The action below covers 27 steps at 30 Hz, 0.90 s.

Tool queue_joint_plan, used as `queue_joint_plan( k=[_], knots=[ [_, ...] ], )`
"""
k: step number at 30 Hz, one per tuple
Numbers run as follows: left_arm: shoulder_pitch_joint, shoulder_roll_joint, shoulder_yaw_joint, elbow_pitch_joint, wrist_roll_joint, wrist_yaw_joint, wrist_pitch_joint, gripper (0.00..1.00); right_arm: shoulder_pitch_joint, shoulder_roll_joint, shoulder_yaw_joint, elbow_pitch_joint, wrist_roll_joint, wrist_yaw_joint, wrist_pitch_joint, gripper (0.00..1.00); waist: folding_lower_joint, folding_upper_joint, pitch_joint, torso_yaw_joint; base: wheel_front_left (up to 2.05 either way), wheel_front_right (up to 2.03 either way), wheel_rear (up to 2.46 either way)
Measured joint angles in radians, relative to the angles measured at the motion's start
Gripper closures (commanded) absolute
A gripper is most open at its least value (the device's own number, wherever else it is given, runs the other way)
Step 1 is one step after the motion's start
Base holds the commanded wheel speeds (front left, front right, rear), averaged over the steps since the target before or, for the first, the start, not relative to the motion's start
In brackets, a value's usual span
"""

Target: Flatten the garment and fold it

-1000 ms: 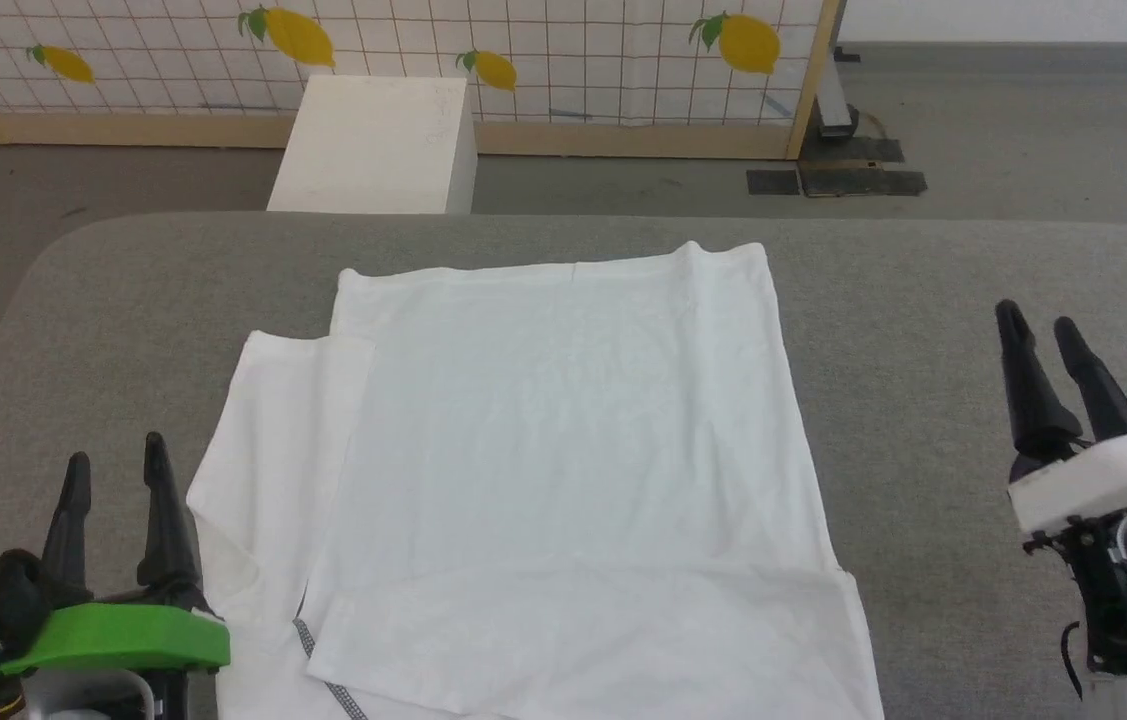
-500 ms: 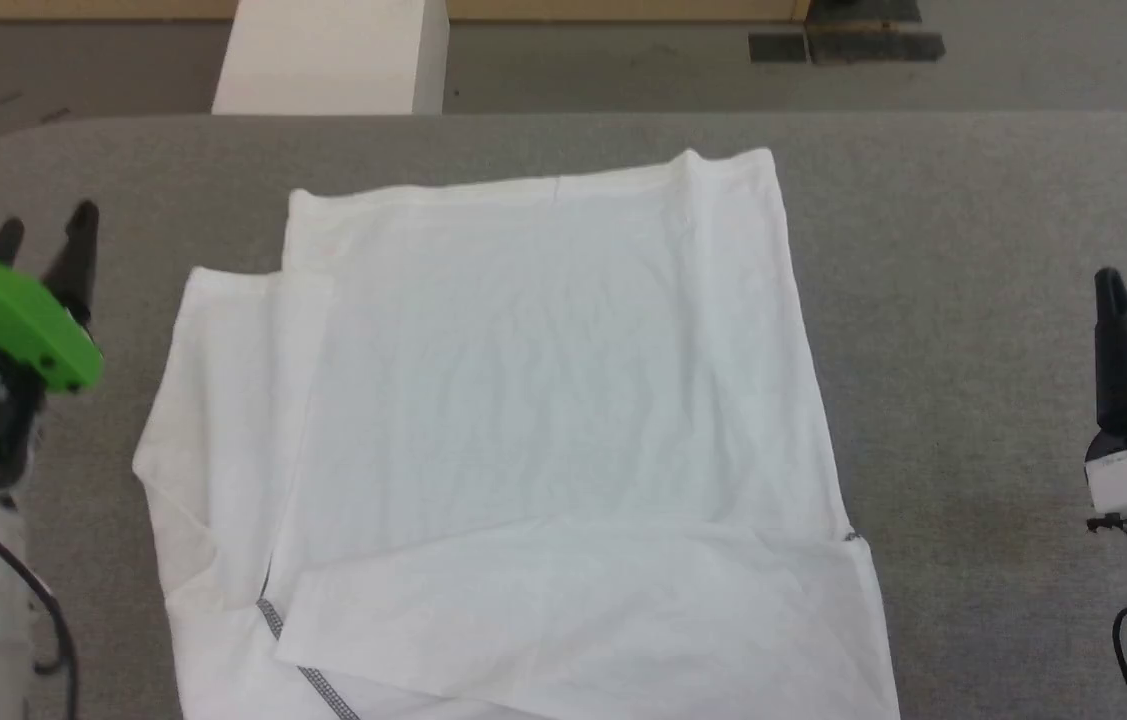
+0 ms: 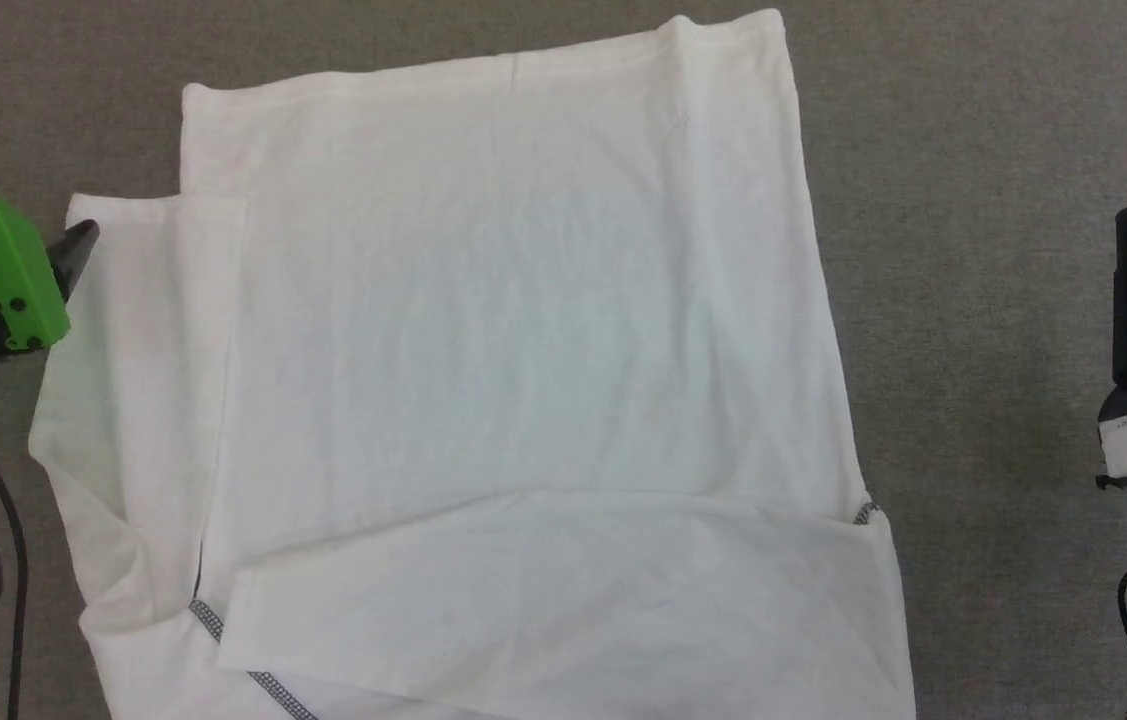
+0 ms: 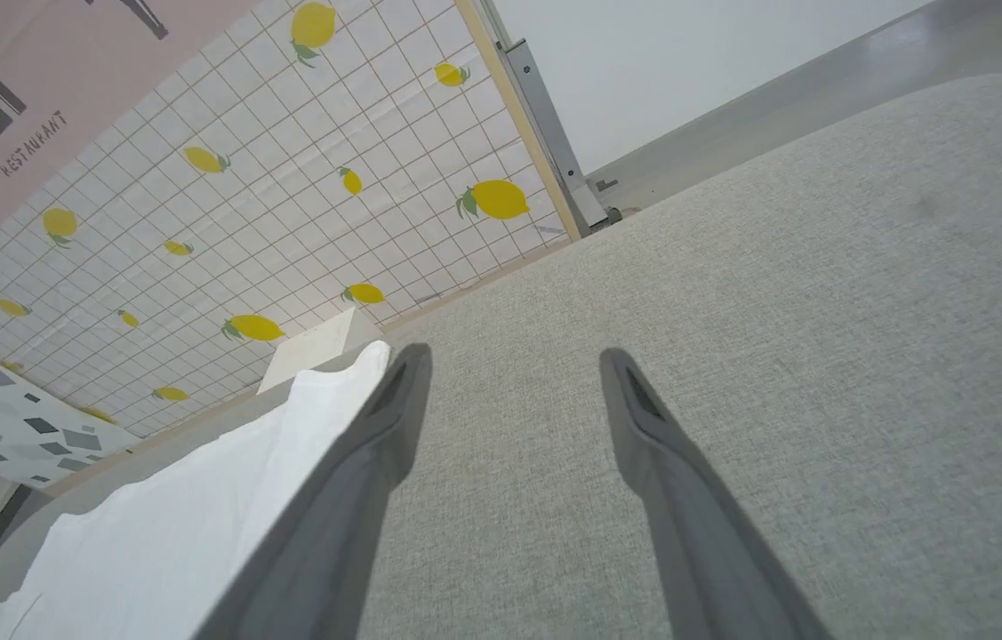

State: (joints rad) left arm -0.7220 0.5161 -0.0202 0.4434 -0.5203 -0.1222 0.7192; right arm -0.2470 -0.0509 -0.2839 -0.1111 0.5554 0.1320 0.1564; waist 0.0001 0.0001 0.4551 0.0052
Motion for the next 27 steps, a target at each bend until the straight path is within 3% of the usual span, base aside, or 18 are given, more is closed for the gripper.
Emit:
queue_joint_plan(
  k=[9,10,11,18,23,27],
  knots=[
    [-0.012,0.005,-0.014,0.038,-0.008,0.000,0.001,0.00,-0.001,0.000,0.002,-0.005,0.000,0.000,-0.004,0.00,0.0000,0.0000,0.060,-0.008,0.00,0.00,0.00],
    [-0.012,0.004,-0.014,0.042,-0.016,0.000,0.005,0.55,-0.001,0.000,0.002,-0.005,0.000,0.000,-0.004,0.00,0.0000,0.0000,0.061,-0.007,0.00,0.00,0.00],
    [-0.013,0.002,-0.011,0.044,-0.025,0.000,0.005,1.00,-0.001,0.000,0.000,-0.006,0.000,0.000,-0.004,0.00,0.0000,0.0000,0.061,-0.006,0.00,0.00,0.00],
    [-0.015,-0.033,0.037,0.066,-0.091,0.002,-0.096,1.00,-0.001,0.000,-0.014,-0.007,-0.005,0.000,-0.001,0.00,0.0000,0.0000,0.046,0.008,0.00,0.00,0.00],
    [-0.006,-0.053,0.142,0.083,-0.147,0.043,-0.232,1.00,-0.001,0.000,-0.016,0.013,-0.005,0.000,-0.002,0.00,0.0000,0.0000,0.007,0.018,0.00,0.00,0.00],
    [0.074,-0.025,0.250,0.128,-0.182,0.073,-0.337,1.00,0.003,0.000,-0.016,0.040,-0.001,0.000,-0.007,0.00,-0.0001,-0.0001,-0.050,0.032,0.00,0.00,0.00]
  ],
)
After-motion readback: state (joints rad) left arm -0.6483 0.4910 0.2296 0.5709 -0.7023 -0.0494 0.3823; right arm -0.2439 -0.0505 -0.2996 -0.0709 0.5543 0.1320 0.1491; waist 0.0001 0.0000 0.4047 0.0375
